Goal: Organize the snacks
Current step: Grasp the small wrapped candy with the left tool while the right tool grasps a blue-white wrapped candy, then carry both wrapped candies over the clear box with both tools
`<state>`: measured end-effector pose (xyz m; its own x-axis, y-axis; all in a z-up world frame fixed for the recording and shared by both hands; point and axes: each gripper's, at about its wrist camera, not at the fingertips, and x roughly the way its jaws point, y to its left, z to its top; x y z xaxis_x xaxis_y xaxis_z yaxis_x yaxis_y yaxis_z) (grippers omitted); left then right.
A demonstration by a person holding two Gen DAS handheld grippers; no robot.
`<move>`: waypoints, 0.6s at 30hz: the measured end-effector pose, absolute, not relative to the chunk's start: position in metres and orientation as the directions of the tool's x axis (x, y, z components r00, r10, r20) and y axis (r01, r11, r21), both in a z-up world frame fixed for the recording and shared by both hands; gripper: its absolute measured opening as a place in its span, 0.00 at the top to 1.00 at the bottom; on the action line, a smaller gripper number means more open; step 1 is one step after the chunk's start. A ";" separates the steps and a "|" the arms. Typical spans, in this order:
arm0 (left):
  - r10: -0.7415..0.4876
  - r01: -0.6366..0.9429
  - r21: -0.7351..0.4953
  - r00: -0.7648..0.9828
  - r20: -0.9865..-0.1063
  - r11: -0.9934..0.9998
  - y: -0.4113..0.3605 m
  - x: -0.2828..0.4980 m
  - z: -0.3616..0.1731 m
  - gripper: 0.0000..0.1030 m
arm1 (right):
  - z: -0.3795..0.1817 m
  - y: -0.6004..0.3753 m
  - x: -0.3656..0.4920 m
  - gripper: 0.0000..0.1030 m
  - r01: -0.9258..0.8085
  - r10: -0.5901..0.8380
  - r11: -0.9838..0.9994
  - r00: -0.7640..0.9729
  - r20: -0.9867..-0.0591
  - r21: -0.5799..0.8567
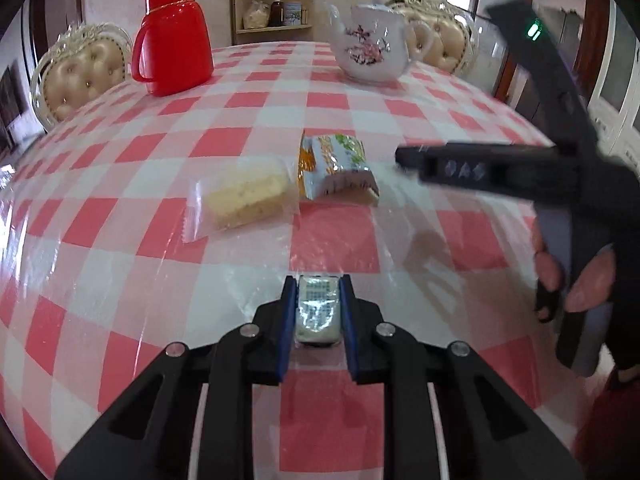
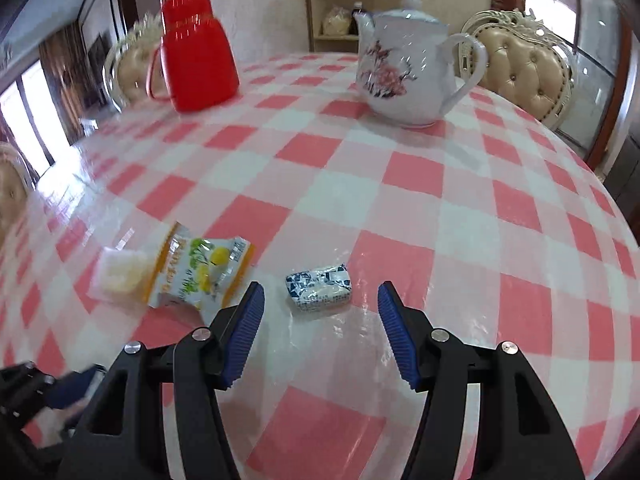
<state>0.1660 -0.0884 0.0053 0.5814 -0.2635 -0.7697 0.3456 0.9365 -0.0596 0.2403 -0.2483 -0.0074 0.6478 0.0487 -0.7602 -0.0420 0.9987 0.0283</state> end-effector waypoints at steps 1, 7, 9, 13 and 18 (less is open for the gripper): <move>-0.266 0.342 -0.066 0.580 -0.770 0.937 -0.088 0.167 0.005 0.79 | -0.011 -0.247 0.243 0.43 -0.052 0.056 0.998 0.639 -0.767 0.030; -0.285 0.350 -0.085 0.572 -0.769 0.933 -0.089 0.166 0.005 0.79 | -0.012 -0.243 0.239 0.69 -0.099 0.071 0.995 0.638 -0.767 0.009; -0.290 0.348 -0.094 0.570 -0.769 0.933 -0.088 0.166 0.005 0.79 | -0.008 -0.244 0.227 0.69 -0.094 0.078 0.995 0.658 -0.749 0.022; -0.289 0.348 -0.091 0.575 -0.765 0.933 -0.087 0.165 0.006 0.79 | 0.006 -0.242 0.200 0.69 -0.078 0.114 0.993 0.692 -0.713 0.083; -0.299 0.354 -0.098 0.577 -0.760 0.930 -0.084 0.159 0.007 0.79 | 0.004 -0.228 0.161 0.69 -0.075 0.164 0.985 0.695 -0.700 0.156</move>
